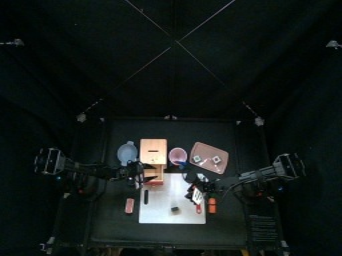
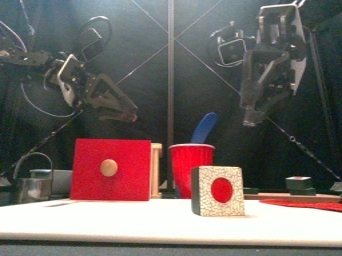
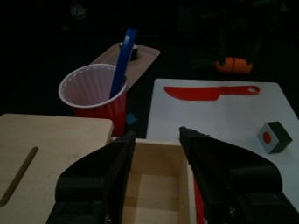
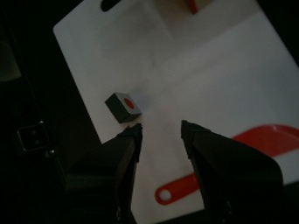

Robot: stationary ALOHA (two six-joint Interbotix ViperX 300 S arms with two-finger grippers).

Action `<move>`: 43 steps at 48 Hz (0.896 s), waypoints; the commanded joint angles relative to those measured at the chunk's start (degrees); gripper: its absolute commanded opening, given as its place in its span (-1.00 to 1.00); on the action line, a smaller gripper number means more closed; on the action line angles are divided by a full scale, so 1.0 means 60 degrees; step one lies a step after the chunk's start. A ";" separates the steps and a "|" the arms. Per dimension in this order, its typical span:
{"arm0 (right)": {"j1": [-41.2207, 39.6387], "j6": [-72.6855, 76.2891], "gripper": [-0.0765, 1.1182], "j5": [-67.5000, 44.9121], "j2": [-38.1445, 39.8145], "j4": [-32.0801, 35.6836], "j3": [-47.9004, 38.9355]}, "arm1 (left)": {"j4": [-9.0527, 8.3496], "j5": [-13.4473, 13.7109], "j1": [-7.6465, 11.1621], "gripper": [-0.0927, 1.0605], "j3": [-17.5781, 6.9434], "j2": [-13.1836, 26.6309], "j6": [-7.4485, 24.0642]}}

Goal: Place sushi on board then cut the sushi with the knife then place the pieces on the plate
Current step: Place the 4 sushi pieces on the plate

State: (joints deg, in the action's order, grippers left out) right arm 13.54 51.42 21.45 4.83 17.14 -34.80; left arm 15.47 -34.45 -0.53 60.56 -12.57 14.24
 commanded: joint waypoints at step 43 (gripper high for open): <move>0.0293 -0.6943 0.44 0.2256 -0.2373 -0.3853 0.2988 | 0.0571 -0.0029 0.0029 0.59 -0.0015 -0.0029 0.0000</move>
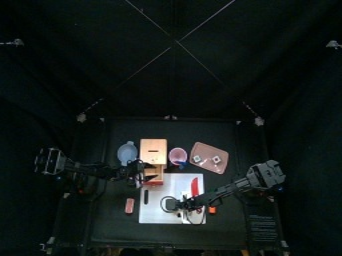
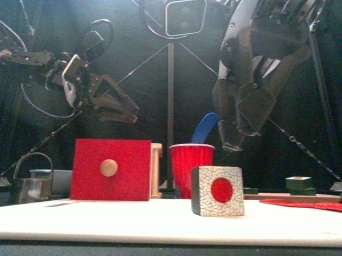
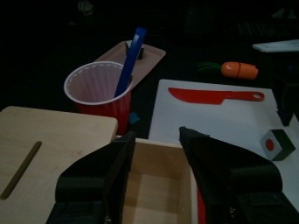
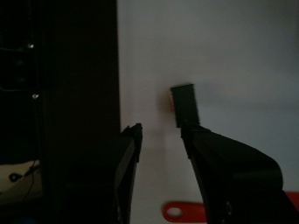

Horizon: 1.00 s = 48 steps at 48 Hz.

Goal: Place sushi on board then cut the sushi with the knife then place the pieces on the plate
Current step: Place the 4 sushi pieces on the plate

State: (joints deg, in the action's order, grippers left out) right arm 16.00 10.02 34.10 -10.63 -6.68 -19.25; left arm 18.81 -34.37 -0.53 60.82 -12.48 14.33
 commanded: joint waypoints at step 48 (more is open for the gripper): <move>-0.1362 0.1758 -0.13 0.0703 0.1318 0.0791 -0.0908 | 0.0044 -0.0015 0.0044 0.59 0.0000 -0.0044 -0.0015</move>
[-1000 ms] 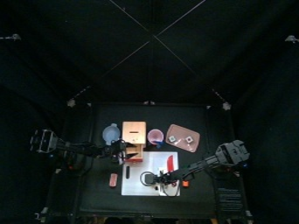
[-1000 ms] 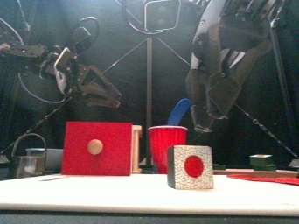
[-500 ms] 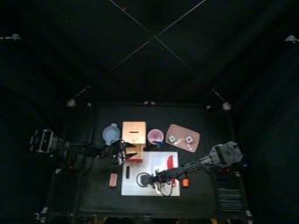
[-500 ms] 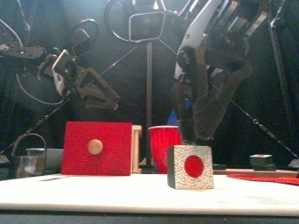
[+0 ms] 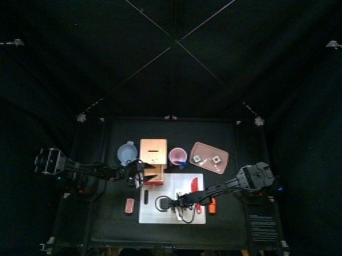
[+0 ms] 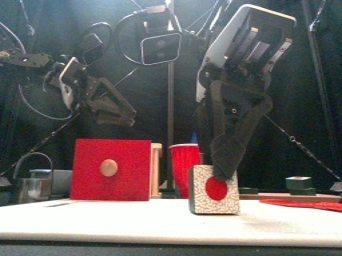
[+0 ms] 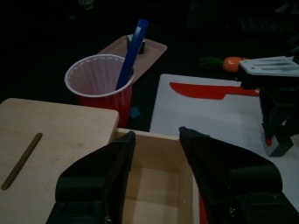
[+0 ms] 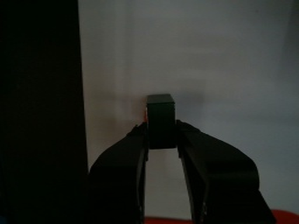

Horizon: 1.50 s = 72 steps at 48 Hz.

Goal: Place sushi on board then cut the sushi with the knife then place the pieces on the plate
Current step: Place the 4 sushi pieces on the plate

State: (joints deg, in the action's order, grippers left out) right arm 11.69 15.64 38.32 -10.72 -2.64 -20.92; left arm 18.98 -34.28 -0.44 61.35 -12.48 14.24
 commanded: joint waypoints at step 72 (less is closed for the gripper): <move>-0.5640 0.8291 0.40 0.0688 0.4585 0.5669 -0.3574 | 0.0000 -0.0029 0.0044 0.59 0.0161 -0.0630 0.0000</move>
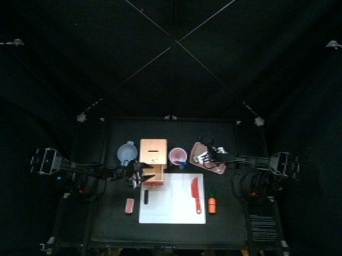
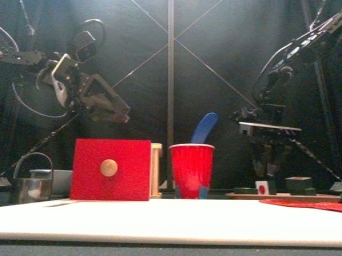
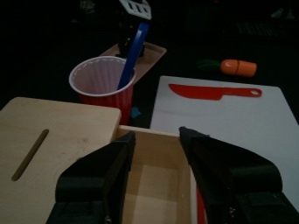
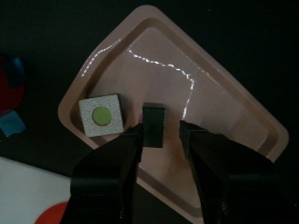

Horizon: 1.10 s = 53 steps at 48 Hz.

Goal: Place sushi on board then cut the sushi with the knife then place the pieces on the plate
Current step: Place the 4 sushi pieces on the plate

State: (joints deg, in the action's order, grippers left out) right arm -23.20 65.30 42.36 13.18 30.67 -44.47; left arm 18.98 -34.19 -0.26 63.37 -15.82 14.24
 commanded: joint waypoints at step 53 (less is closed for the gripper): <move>0.4790 -0.6489 0.34 -0.3208 -0.1392 -0.3911 0.1934 | 0.0410 -0.0117 0.0249 0.59 -0.0381 -0.0073 -0.0015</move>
State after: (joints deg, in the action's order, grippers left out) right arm 5.45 26.46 23.73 4.31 7.12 -34.45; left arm 21.45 -34.37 1.05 62.14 -15.73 14.15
